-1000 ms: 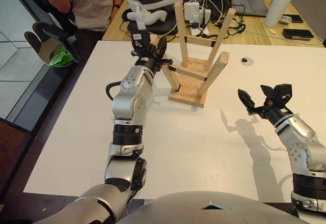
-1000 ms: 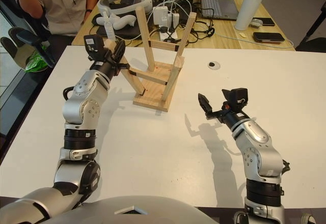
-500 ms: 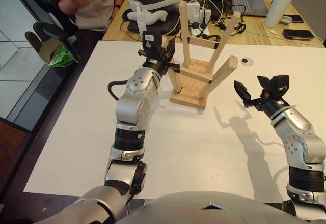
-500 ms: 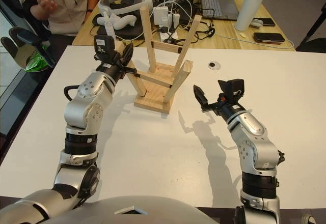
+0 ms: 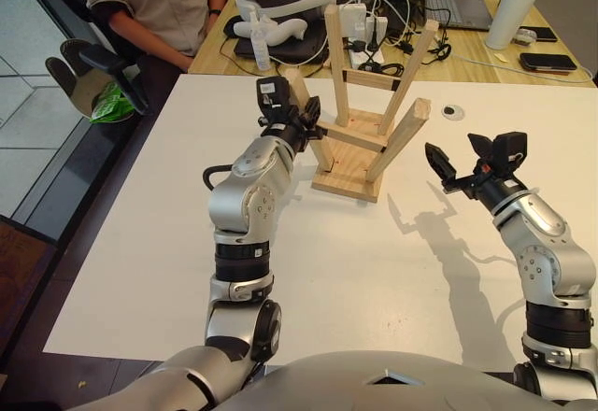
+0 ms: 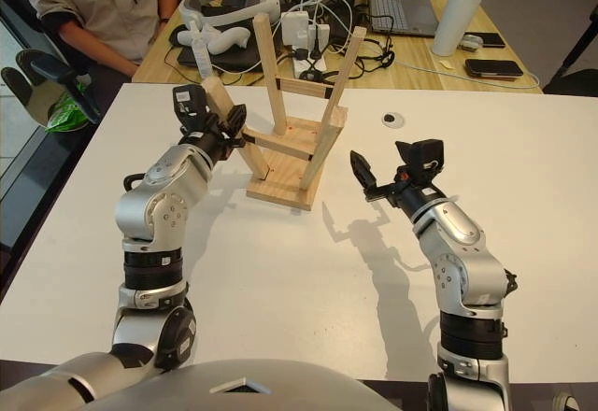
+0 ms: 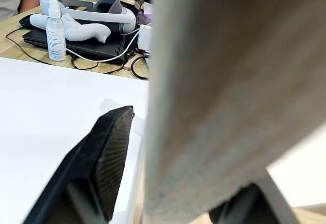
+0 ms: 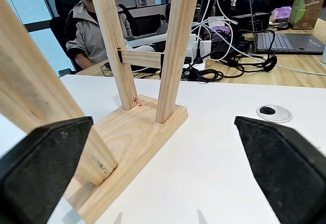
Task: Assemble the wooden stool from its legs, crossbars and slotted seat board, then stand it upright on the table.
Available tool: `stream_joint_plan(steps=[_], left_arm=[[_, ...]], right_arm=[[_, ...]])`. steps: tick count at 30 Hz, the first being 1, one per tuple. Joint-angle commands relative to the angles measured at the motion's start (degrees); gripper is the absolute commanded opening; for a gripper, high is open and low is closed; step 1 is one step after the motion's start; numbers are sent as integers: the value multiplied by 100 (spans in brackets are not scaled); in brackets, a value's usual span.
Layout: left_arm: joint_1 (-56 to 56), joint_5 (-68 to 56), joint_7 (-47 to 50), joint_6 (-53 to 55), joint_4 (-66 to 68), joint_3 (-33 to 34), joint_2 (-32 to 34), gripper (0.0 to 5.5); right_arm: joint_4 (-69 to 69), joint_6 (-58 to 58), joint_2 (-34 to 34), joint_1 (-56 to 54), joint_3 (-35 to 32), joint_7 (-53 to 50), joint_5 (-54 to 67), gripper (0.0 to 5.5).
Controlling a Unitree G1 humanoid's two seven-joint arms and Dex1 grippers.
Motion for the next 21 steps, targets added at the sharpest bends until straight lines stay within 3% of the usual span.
stream_joint_plan(steps=[1, 17, 21], left_arm=[[37, 57, 21, 364, -241, -373, -90, 205], [131, 1379, -701, 903, -496, -2446, 1292, 205], [57, 1537, -742, 815, -446, -2434, 1368, 205]], right_arm=[[-74, 32, 37, -73, 1, -28, -34, 520], [-89, 61, 57, -120, 23, -85, -56, 520], [-73, 58, 71, -139, 20, -89, -62, 520]])
